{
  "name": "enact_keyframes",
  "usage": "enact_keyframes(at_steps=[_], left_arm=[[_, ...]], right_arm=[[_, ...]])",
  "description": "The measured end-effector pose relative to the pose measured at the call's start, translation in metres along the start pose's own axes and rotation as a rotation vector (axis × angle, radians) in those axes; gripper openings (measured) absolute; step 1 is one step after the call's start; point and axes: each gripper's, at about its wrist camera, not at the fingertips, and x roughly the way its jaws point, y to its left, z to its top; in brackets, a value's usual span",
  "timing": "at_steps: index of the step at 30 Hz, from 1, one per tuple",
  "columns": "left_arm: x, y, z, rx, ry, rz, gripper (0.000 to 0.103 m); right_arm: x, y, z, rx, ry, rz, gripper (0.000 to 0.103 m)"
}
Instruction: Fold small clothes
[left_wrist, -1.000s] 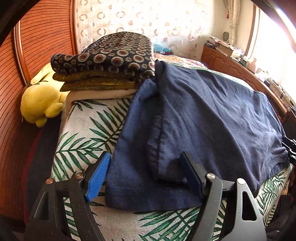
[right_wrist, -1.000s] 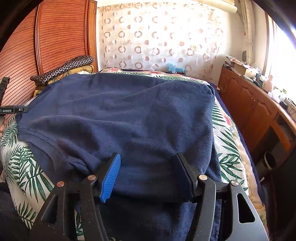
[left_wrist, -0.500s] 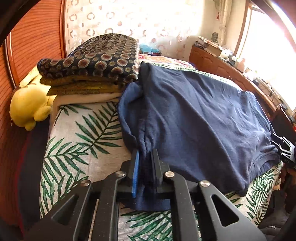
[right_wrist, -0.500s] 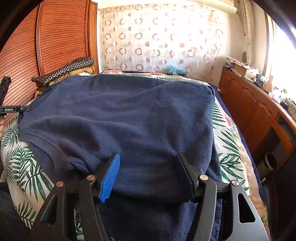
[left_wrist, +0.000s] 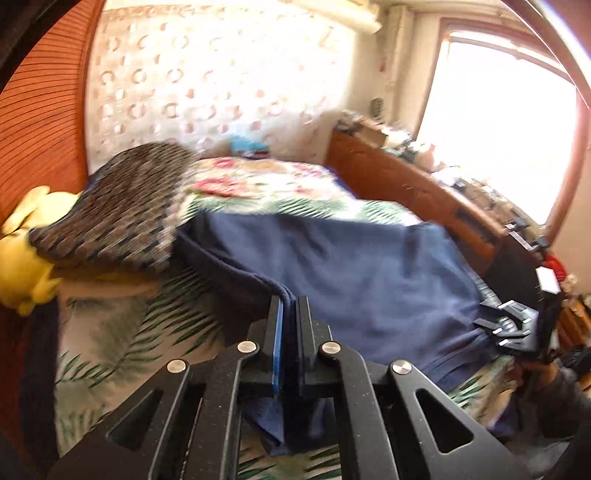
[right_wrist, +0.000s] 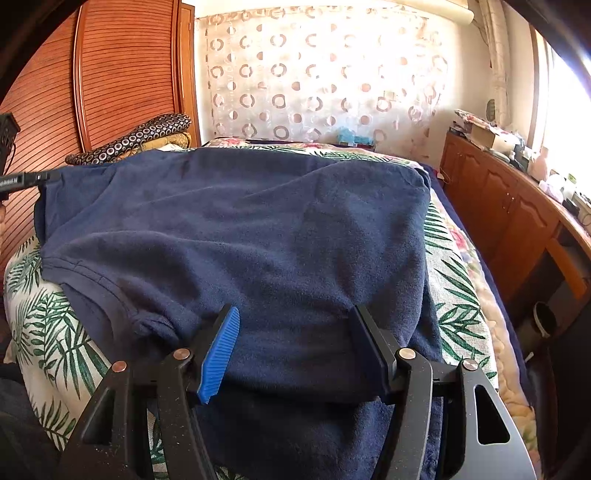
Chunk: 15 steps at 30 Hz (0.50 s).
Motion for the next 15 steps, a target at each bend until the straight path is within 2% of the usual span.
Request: enact_keyframes(at_steps=[8, 11, 15], left_arm=[[0.035, -0.081, 0.042, 0.123, -0.006, -0.160, 0.006], [0.049, -0.112, 0.050, 0.153, 0.017, -0.234, 0.006], [0.054, -0.153, 0.052, 0.207, 0.037, -0.283, 0.006]], right_arm=[[-0.013, -0.020, 0.004, 0.055, -0.010, 0.011, 0.064], [-0.019, -0.029, 0.006, 0.077, -0.016, 0.006, 0.064], [-0.030, -0.039, 0.008, 0.094, -0.046, 0.004, 0.064]])
